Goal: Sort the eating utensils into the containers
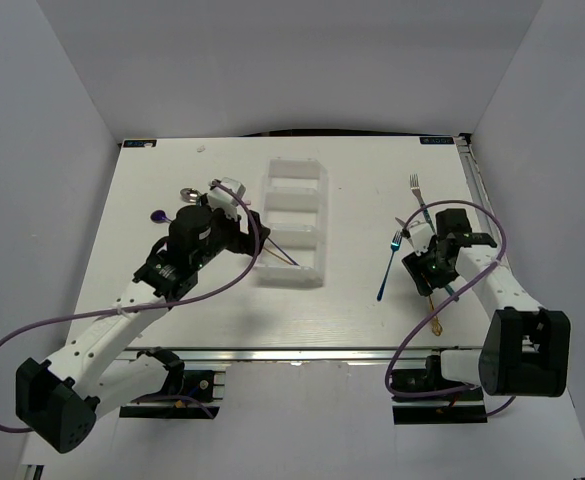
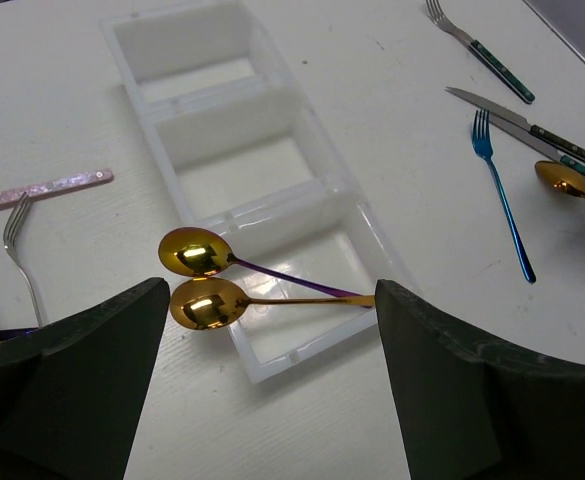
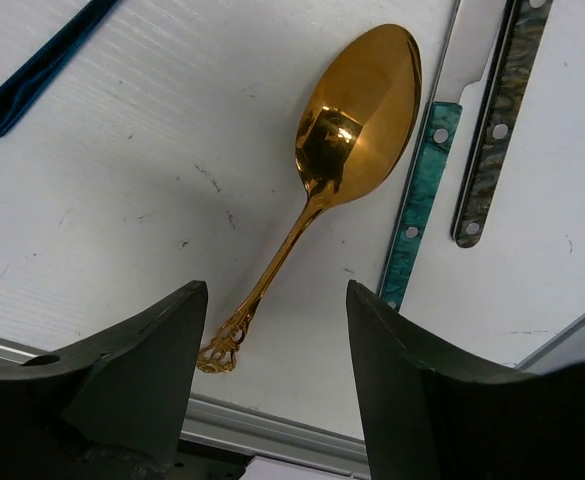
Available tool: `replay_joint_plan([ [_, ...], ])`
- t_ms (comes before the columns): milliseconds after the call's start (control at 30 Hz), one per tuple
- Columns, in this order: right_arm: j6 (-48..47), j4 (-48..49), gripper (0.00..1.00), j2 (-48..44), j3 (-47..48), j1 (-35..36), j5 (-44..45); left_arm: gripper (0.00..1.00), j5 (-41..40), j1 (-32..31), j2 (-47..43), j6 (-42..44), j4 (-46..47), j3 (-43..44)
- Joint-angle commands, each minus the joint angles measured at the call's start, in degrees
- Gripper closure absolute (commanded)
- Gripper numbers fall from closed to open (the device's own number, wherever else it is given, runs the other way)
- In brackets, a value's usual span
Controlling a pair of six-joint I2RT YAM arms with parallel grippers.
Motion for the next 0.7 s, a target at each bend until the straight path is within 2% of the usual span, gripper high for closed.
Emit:
replay_joint_plan([
  [0,0.8,1.7,0.37,2.1,0.0,0.1,1.3,0.05,-0.6,0.2,-2.2,1.0,0.6,-0.1],
  [333,1.7,6.0,0.48,9.0,-0.8,-0.3,-0.3,0.05,-2.8,0.2,-3.7,1.9,1.0,-0.6],
  [667,1.8,8.8,0.59,11.5,-2.1,-2.6,-0.9,0.05,-3.3,0.3,-4.4,2.0,1.3,-0.8],
])
